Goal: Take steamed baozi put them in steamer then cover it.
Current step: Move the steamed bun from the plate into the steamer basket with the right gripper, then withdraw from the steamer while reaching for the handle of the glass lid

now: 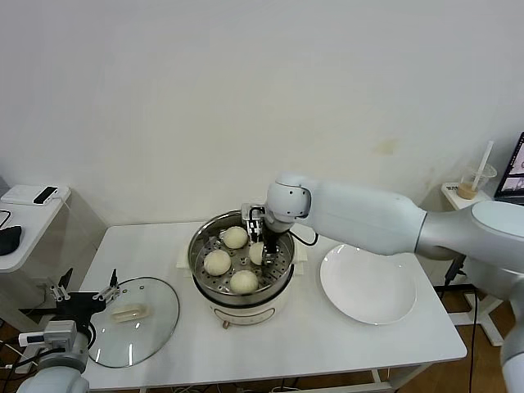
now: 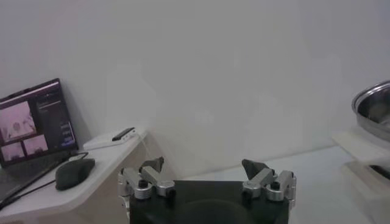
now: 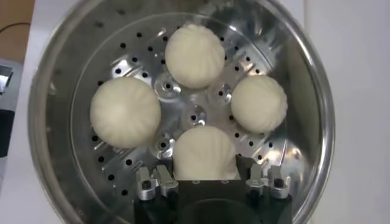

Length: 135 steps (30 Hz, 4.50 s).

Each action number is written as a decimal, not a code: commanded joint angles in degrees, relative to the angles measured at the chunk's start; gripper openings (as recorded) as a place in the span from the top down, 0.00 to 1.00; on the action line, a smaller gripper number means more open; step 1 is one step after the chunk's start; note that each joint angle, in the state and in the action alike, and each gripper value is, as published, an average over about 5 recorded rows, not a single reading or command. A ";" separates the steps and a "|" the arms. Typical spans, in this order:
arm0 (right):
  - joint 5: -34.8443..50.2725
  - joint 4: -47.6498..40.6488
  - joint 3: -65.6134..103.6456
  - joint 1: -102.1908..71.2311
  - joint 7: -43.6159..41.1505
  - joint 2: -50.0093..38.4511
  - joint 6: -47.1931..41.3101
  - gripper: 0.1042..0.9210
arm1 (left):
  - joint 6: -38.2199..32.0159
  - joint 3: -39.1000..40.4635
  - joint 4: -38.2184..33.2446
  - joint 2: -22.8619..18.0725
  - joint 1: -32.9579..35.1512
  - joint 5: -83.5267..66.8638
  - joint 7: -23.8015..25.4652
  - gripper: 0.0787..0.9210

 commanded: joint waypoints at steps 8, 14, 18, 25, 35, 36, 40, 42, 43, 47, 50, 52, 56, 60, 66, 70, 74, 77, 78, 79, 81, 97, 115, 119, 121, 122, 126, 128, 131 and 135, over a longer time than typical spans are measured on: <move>-2.60 -0.21 1.70 -1.40 0.40 -0.19 -0.39 0.34 | 0.02 0.02 -0.14 0.07 0.01 -0.01 -0.03 0.12; -2.41 1.05 3.22 -1.75 0.47 -1.70 -0.10 0.26 | 0.02 -0.05 -0.05 0.13 0.04 0.01 -0.06 0.12; -2.95 2.60 4.93 -1.77 0.69 -3.46 0.83 0.15 | 0.00 -0.14 0.03 0.07 0.03 0.01 -0.10 0.12; -1.63 7.84 12.71 -5.18 9.19 -9.46 1.85 0.12 | -0.01 -0.07 0.16 0.10 -0.12 -0.18 -0.14 0.12; 6.34 18.48 36.56 -27.79 39.54 -17.10 14.77 0.12 | -0.18 0.25 0.76 -0.08 -0.22 -0.18 -0.67 0.12; 5.60 19.29 39.61 -30.59 41.64 -17.36 16.84 0.12 | -0.25 0.26 0.77 -0.13 -0.20 -0.14 -0.72 0.12; 1.45 21.22 52.37 -44.25 46.70 -17.29 25.02 0.12 | -1.10 0.52 0.88 -0.31 -0.02 -0.06 -0.93 0.12; -0.22 22.23 58.94 -50.99 47.92 -16.79 29.70 0.12 | -2.09 0.83 0.99 -0.50 0.06 -0.08 -1.23 0.12; -1.01 22.89 62.59 -54.59 48.38 -16.31 32.26 0.12 | -2.85 1.02 1.13 -0.68 0.06 -0.08 -1.49 0.12; -4.39 25.54 78.46 -69.30 47.95 -11.99 42.75 0.12 | -6.85 2.05 2.85 -1.75 -0.15 0.21 -2.76 0.12; -7.02 26.83 89.57 -79.46 45.80 -7.55 48.76 0.12 | -9.67 3.07 4.75 -2.22 0.05 3.14 -2.72 0.12; -8.14 27.49 96.61 -85.52 44.02 -4.21 51.93 0.12 | -11.27 3.73 5.96 -2.18 0.31 7.07 -2.21 0.12; -7.77 29.22 108.08 -96.31 41.04 1.27 55.49 0.12 | -14.14 4.47 7.93 -1.50 0.96 22.91 -1.39 0.12; -7.38 30.56 114.89 -103.89 40.41 4.91 55.47 0.12 | -17.60 4.35 10.60 0.89 1.86 46.54 -0.97 0.12; -9.23 32.46 120.04 -108.74 41.83 8.00 52.77 0.12 | -21.41 3.50 14.76 5.70 5.15 71.30 -2.41 0.12; -11.42 34.01 121.68 -110.95 42.85 9.13 51.80 0.12 | -22.55 4.06 15.94 6.97 7.38 81.69 -2.67 0.12; -12.58 34.23 122.42 -112.21 43.54 10.04 51.53 0.12 | -22.30 5.59 18.32 7.01 6.11 87.63 -1.26 0.12; -12.92 33.90 122.92 -112.80 43.74 10.43 51.84 0.12 | -21.62 6.43 19.71 7.18 5.22 89.34 0.42 0.12; -12.95 33.86 123.07 -112.97 43.78 10.54 51.92 0.12 | -21.33 6.45 19.61 7.30 5.26 89.43 0.83 0.12; -13.00 33.80 123.24 -113.12 43.84 10.66 52.01 0.12 | -21.06 6.35 19.28 7.41 5.46 89.43 1.22 0.12; -13.11 33.66 123.49 -113.29 43.90 10.88 52.18 0.12 | -20.65 5.96 18.37 7.54 6.09 89.18 1.81 0.12; -14.08 32.98 123.17 -114.19 43.97 12.76 52.78 0.12 | -20.12 7.33 24.70 8.09 2.63 86.40 2.37 0.12; -14.05 33.86 121.95 -115.25 43.27 14.00 51.39 0.12 | -19.01 10.32 31.21 9.18 -7.35 84.07 3.08 0.12; -14.12 33.87 121.95 -115.24 43.22 14.07 51.23 0.12 | -18.72 11.04 33.24 9.40 -9.46 82.85 3.28 0.12; -14.20 33.89 121.98 -115.27 43.20 14.12 51.21 0.12 | -18.60 11.39 34.42 9.39 -10.40 82.03 3.38 0.12; -14.23 33.92 122.00 -115.29 43.20 14.15 51.20 0.12 | -18.58 11.47 34.93 9.32 -10.73 81.75 3.39 0.12; -14.35 34.10 122.00 -115.41 43.20 14.28 51.18 0.12 | -18.57 11.53 35.86 8.78 -11.25 80.58 3.21 0.12; -14.44 34.14 121.93 -115.42 43.20 14.34 51.15 0.12 | -18.56 11.57 35.76 8.51 -11.10 79.91 3.12 0.14; -14.62 34.13 121.67 -115.40 43.20 14.41 51.11 0.12 | -18.56 11.66 35.51 8.19 -10.85 79.10 3.06 0.23; -15.04 34.02 121.24 -115.46 43.17 14.45 51.16 0.12 | -18.56 11.83 35.38 7.97 -10.82 78.11 3.10 0.36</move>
